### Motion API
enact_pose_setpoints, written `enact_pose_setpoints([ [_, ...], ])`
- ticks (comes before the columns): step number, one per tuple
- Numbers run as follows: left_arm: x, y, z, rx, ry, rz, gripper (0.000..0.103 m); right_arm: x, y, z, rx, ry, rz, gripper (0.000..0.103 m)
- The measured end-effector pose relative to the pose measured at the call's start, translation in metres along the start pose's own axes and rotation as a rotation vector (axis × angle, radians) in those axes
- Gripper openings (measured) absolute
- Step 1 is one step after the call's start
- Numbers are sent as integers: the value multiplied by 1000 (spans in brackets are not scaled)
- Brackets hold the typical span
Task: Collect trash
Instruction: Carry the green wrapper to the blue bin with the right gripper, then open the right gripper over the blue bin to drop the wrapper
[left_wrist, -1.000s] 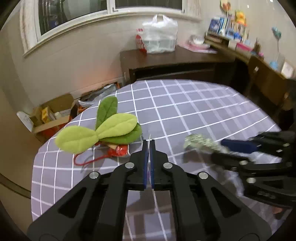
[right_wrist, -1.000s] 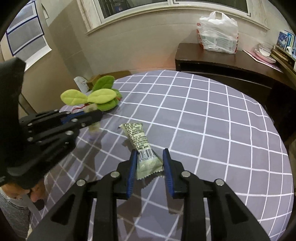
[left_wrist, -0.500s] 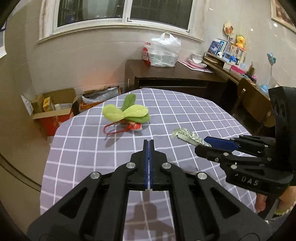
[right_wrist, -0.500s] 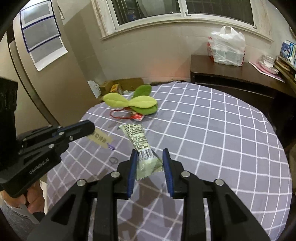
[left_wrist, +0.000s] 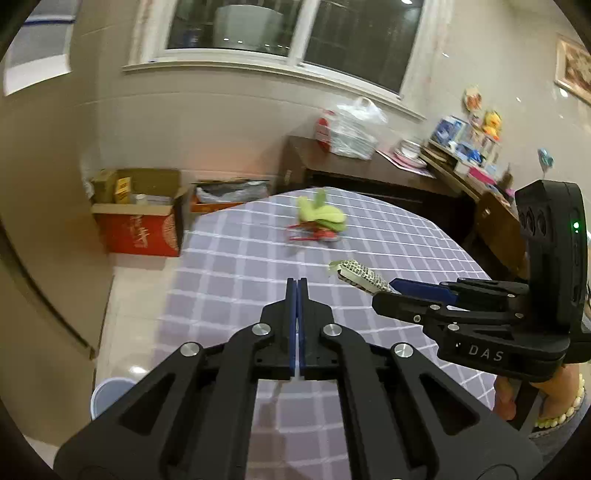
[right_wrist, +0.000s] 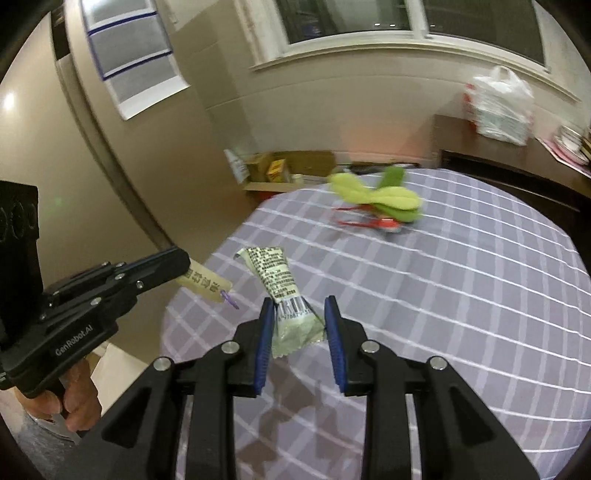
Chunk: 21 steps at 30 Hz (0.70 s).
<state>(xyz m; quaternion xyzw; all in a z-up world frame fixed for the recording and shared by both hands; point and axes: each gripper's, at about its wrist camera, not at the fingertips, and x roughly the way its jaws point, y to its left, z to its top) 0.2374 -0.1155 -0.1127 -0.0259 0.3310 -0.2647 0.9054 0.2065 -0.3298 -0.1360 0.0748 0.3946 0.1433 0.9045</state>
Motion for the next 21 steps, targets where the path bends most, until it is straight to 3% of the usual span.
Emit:
enact_pose_setpoints([
  [5,-37,58,-16,-70,-22,60,0,26,68,2,-66,36,65,28],
  [11,-77,139,-47,-155,-3,207,0,73,161,1,-157,91,139,28],
  [21,-105,261,-100,-308,48,402,0,168,279,-11,-232,204,265,31],
])
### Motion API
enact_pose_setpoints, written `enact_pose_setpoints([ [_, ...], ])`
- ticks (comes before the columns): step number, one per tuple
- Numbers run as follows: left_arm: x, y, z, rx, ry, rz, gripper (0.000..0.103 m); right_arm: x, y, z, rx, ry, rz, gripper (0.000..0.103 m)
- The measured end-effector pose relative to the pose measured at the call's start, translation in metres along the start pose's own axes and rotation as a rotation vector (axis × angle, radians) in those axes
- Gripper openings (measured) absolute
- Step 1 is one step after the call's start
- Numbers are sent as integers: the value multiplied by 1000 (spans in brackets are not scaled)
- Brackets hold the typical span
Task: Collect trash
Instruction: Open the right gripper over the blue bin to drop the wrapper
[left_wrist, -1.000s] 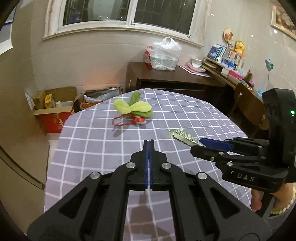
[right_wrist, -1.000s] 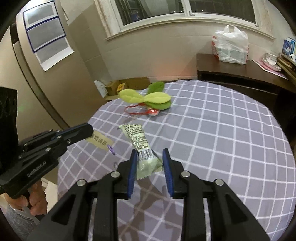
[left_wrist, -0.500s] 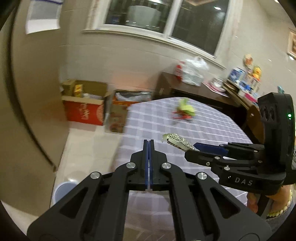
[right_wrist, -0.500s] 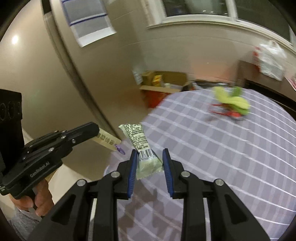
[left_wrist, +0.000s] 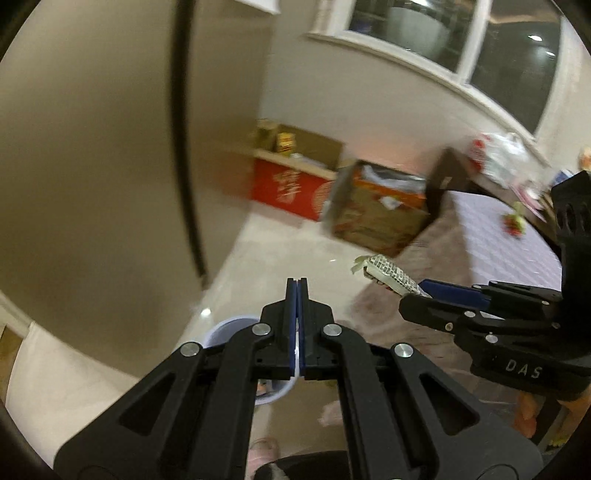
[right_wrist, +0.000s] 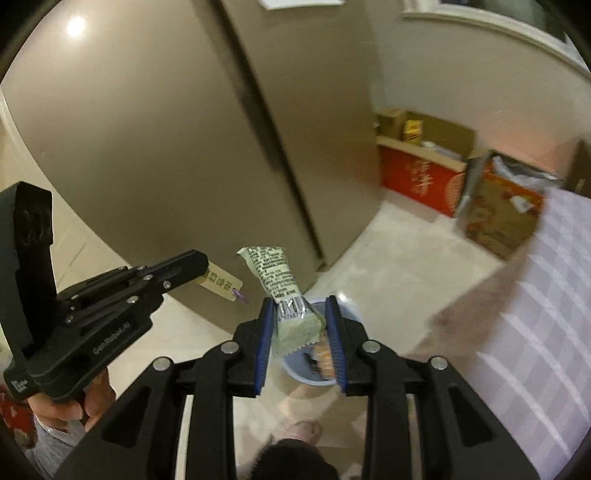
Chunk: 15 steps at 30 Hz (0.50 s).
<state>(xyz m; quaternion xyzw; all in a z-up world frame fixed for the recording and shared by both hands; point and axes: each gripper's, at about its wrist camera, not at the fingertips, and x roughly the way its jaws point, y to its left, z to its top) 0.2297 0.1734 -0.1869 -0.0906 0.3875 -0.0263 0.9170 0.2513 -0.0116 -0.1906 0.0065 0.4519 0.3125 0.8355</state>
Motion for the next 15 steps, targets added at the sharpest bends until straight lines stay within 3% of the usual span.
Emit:
enact_pose_setpoints([
  [3,14,23,-6,-34,41,45,0,31,13,4,-15,11,-21,45],
  [7,30,41,-13,-49,85,44,0,56,21,1,-14,37,-41,61],
  [15,53,39,-19,-48,123,31,0,60,17,-8,-24,33,-103,71],
])
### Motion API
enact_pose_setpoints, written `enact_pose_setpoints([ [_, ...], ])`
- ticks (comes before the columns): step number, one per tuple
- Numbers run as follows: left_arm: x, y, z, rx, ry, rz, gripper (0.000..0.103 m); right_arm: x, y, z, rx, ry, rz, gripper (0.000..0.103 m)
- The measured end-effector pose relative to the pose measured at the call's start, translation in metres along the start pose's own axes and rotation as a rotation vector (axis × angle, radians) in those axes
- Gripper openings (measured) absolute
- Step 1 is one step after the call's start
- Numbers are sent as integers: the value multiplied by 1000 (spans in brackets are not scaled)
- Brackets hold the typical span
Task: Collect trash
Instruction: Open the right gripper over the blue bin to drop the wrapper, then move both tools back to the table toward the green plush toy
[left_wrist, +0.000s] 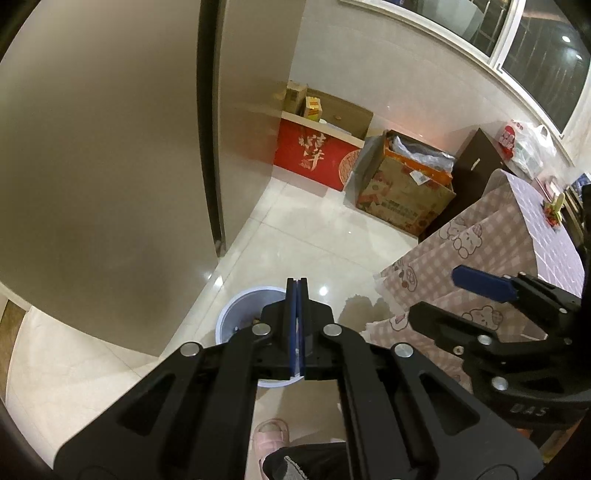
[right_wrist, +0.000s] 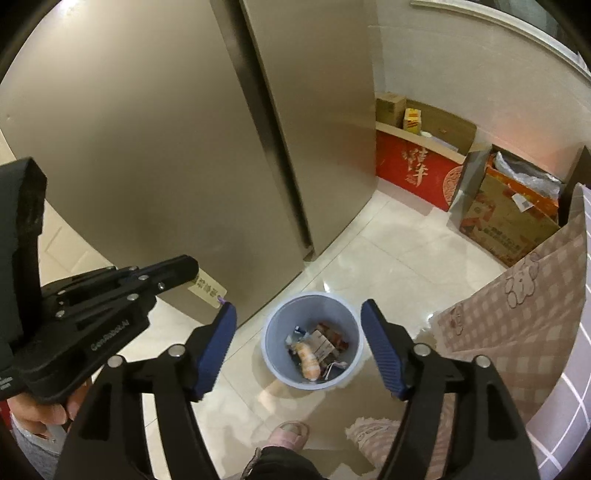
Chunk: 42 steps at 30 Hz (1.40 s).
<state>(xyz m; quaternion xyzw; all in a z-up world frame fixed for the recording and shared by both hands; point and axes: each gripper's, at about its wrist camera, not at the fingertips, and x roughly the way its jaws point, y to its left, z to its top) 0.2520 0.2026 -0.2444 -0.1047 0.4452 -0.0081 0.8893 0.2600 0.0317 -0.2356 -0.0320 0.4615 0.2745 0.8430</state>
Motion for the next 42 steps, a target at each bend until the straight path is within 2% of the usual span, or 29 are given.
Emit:
enact_pose_setpoints([
  [3,8,-1,2,1,15,-2,0,-2,-4,-1,10,-17,-15,74],
  [10,17,-8,7,29,26,13,1,-4,-9,-1,23,-45,-28,75],
  [13,23,-8,9,13,44,8,1,-4,-12,0,36,-55,-29,76],
  [20,32,-1,10,-33,84,50,2,-1,-19,-1,62,-53,-37,77],
  [21,34,-1,9,-33,98,59,9,-1,-20,-2,65,-52,-37,77],
  [22,36,-1,8,-34,112,71,36,-1,-20,-2,66,-50,-36,77],
  [23,36,0,7,-42,118,93,58,-1,-21,-2,68,-49,-37,77],
  [24,34,1,7,-49,102,105,75,-2,-20,-3,65,-46,-31,77],
  [25,28,2,5,-52,65,116,75,-4,-21,-4,65,-46,-33,77],
  [35,-3,-16,7,-11,21,138,76,-32,-27,-8,69,-74,-41,77],
  [42,-30,-62,18,42,-40,96,77,-74,-51,-9,69,-120,-62,77],
])
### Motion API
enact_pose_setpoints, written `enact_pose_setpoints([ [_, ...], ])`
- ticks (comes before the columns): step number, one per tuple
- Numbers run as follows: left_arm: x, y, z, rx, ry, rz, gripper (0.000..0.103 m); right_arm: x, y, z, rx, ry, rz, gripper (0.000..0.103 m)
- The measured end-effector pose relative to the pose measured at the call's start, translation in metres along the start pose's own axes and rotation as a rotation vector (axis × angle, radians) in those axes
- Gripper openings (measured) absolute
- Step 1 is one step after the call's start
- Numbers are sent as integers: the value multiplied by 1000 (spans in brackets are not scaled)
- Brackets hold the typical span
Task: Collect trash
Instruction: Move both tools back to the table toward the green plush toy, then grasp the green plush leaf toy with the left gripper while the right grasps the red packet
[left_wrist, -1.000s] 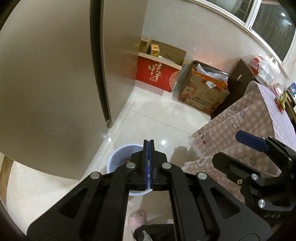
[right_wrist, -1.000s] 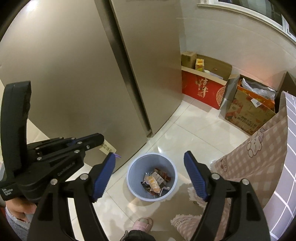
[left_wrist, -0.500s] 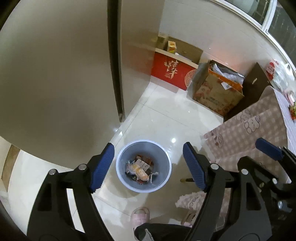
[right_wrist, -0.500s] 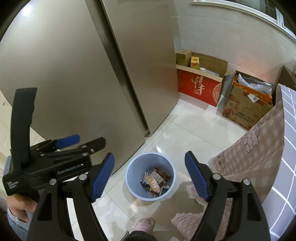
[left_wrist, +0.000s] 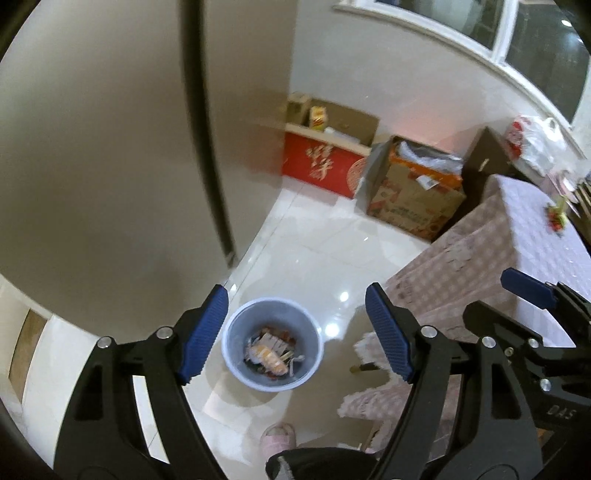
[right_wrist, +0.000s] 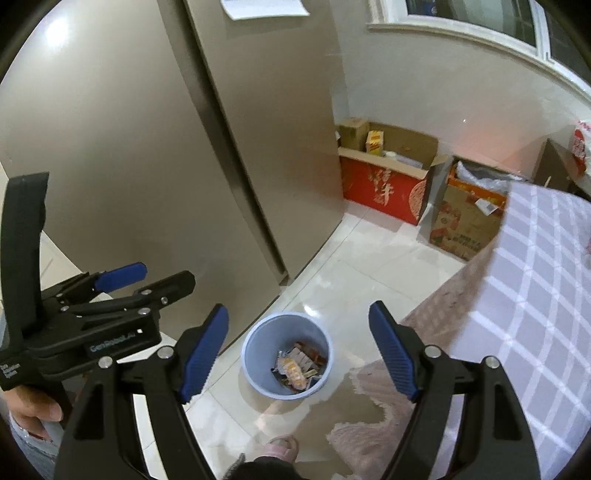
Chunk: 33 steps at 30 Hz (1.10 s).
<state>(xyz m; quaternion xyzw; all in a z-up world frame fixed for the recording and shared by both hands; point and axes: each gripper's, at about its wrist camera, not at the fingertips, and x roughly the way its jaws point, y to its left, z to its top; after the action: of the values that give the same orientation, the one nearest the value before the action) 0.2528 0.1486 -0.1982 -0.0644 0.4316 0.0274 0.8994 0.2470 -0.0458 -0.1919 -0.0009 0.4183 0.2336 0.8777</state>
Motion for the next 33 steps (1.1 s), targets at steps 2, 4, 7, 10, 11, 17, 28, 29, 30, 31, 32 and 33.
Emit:
enact_pose_setpoints([
  [2,-7,-23,7,35,-26,-13,78,-17,-16,2,5,-22,-19,77],
  [4,-10,-50,14,71,-40,-25,79,-31,-35,3,19,-38,-35,79],
  [7,-13,-95,22,135,-55,-56,79,-53,-71,4,32,-59,-85,80],
  [10,-11,-145,30,206,-71,-98,81,-72,-116,1,62,-72,-142,80],
  [11,-10,-165,32,229,-77,-127,81,-81,-138,-2,79,-79,-173,80],
  [17,9,-265,49,358,-90,-283,82,-110,-239,-19,178,-88,-313,80],
  [28,54,-409,75,501,-111,-422,82,-134,-360,-30,341,-121,-414,80],
  [29,61,-418,76,509,-105,-419,82,-135,-368,-31,358,-122,-408,80],
  [30,68,-424,78,515,-91,-416,82,-135,-371,-31,366,-120,-401,80],
  [31,80,-429,82,510,-66,-409,82,-133,-375,-30,373,-119,-394,80],
  [32,86,-430,84,501,-54,-414,82,-131,-378,-30,383,-118,-384,80],
  [33,94,-431,86,480,-37,-436,82,-130,-382,-29,390,-116,-366,80],
])
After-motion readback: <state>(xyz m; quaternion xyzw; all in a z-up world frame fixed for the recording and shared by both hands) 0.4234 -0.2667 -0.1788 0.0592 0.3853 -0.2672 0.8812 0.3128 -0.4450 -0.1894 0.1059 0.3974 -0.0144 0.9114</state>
